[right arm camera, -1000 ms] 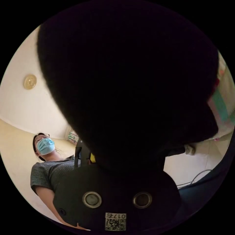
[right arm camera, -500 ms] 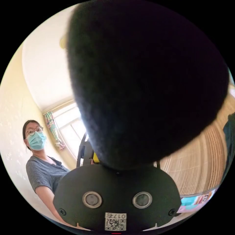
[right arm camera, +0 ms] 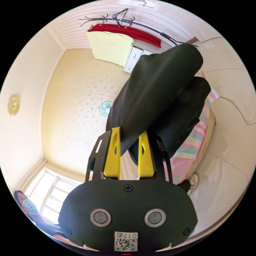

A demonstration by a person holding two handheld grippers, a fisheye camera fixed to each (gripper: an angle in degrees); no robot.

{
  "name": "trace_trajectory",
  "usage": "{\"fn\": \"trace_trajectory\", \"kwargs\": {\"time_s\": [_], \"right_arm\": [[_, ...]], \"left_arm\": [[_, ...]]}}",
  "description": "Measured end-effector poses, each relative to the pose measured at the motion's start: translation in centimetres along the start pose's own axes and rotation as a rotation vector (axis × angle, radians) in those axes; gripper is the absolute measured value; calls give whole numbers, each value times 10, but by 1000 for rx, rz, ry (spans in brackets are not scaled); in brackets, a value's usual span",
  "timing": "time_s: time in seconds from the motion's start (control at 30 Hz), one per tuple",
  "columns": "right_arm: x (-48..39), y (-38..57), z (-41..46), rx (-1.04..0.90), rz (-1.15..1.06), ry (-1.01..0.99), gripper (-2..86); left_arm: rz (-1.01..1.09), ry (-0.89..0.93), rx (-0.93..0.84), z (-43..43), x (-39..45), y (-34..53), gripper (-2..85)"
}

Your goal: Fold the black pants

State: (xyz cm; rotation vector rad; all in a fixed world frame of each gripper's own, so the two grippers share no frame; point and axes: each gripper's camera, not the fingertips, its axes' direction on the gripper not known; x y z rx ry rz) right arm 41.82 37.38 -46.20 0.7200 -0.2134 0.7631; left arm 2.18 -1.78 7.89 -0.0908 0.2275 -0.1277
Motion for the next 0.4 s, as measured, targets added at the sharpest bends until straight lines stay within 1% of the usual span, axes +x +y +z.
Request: {"fn": "trace_trajectory", "kwargs": {"time_s": [0.03, 0.1, 0.13, 0.17, 0.2, 0.23, 0.3, 0.4], "right_arm": [[-14, 19, 2, -24, -75, 63, 72], [-30, 49, 13, -95, -160, 103, 45], [-38, 70, 24, -152, -200, 97, 30], [-42, 82, 30, -180, -222, 86, 26], [-48, 105, 40, -226, -254, 54, 18], [-53, 126, 49, -260, -273, 14, 13], [-61, 158, 63, -304, -298, -58, 9], [-75, 202, 86, -391, -342, -178, 6]], "left_arm": [[-1, -15, 1, 2, 1, -1, 86], [8, -113, 27, 3, 10, -6, 87], [14, -148, 44, 1, 12, -8, 87], [29, -222, 91, -7, 19, -10, 89], [50, -305, 162, -20, 27, -12, 93], [63, -350, 203, -27, 31, -13, 96], [99, -536, 379, -62, 47, -15, 111], [54, -722, 534, -96, 48, -26, 138]]}}
